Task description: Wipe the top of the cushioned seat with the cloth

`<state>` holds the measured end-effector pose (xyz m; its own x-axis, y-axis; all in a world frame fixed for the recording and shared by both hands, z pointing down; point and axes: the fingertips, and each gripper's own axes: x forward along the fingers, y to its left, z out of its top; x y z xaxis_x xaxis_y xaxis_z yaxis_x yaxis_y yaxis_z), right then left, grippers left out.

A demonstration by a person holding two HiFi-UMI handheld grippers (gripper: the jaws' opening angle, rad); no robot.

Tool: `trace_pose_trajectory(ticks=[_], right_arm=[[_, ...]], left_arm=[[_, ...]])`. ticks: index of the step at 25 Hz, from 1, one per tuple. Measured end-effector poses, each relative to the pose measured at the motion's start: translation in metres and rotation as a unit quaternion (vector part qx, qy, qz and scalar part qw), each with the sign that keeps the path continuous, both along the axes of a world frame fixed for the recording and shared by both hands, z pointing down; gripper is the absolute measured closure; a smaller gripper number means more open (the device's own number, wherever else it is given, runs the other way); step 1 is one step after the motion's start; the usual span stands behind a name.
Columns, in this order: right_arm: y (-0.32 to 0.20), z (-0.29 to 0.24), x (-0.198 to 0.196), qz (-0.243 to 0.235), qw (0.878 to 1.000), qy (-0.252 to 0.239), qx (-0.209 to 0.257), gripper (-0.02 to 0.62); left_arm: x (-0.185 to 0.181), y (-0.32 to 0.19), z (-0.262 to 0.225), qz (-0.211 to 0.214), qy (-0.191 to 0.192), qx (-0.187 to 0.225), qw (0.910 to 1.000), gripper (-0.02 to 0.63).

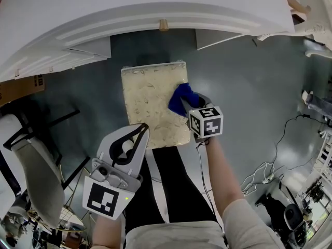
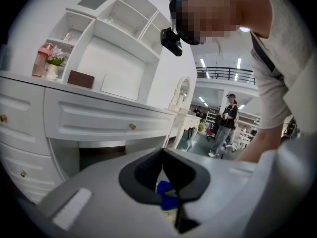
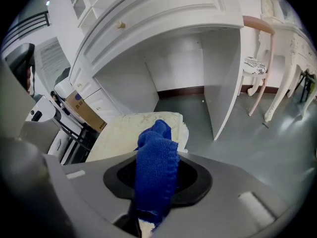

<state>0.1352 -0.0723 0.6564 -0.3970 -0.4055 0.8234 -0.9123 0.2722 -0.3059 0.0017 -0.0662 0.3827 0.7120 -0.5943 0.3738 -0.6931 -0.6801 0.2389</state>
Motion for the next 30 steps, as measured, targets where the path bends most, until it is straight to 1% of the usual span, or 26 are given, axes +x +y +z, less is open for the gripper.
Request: trace_pose_trajectory(ticks=[3, 8, 11, 17, 22, 27, 30], right_arm=[[0.000, 0.000, -0.002, 0.009, 1.000, -0.004, -0.002, 0.469], [-0.001, -0.002, -0.009, 0.022, 1.000, 0.009, 0.009, 0.471], [0.000, -0.004, -0.019, 0.016, 1.000, 0.011, 0.011, 0.471], [0.001, -0.006, -0.060, -0.013, 1.000, 0.010, 0.016, 0.471], [0.003, -0.006, -0.095, -0.026, 0.999, 0.009, 0.019, 0.471], [0.004, -0.007, -0.122, -0.040, 0.999, 0.008, 0.022, 0.471], [0.005, -0.007, -0.134, -0.041, 0.999, 0.008, 0.024, 0.471]], left_arm=[[-0.006, 0.003, 0.002, 0.001, 0.002, -0.002, 1.0000, 0.606], [-0.025, 0.012, 0.005, -0.003, 0.000, -0.008, 1.0000, 0.606], [-0.038, 0.018, 0.005, -0.010, -0.001, -0.010, 0.9999, 0.606], [-0.063, 0.025, 0.002, -0.021, -0.002, -0.006, 0.9998, 0.606], [-0.085, 0.034, 0.002, -0.035, -0.001, -0.007, 0.9994, 0.606], [-0.105, 0.045, 0.003, -0.048, -0.004, -0.008, 0.9988, 0.606], [-0.115, 0.052, 0.003, -0.055, -0.005, -0.009, 0.9984, 0.606]])
